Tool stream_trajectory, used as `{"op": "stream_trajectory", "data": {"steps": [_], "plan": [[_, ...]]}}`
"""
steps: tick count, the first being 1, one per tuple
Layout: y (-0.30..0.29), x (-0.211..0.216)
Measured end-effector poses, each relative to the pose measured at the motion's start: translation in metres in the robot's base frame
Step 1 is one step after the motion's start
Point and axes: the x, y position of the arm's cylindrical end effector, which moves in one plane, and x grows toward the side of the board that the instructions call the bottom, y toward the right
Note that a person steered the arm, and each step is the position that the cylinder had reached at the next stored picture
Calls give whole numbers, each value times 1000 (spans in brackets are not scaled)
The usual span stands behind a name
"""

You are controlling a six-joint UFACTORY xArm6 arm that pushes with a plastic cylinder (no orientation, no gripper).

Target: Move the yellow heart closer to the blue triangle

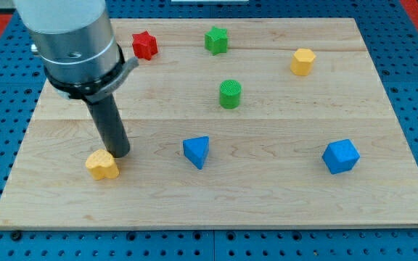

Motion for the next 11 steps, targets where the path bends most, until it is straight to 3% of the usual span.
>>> {"op": "stream_trajectory", "data": {"steps": [3, 4, 5, 6, 7, 9, 11], "plan": [[7, 12], [7, 38], [1, 92], [-32, 111], [-54, 88], [8, 53], [21, 58]]}}
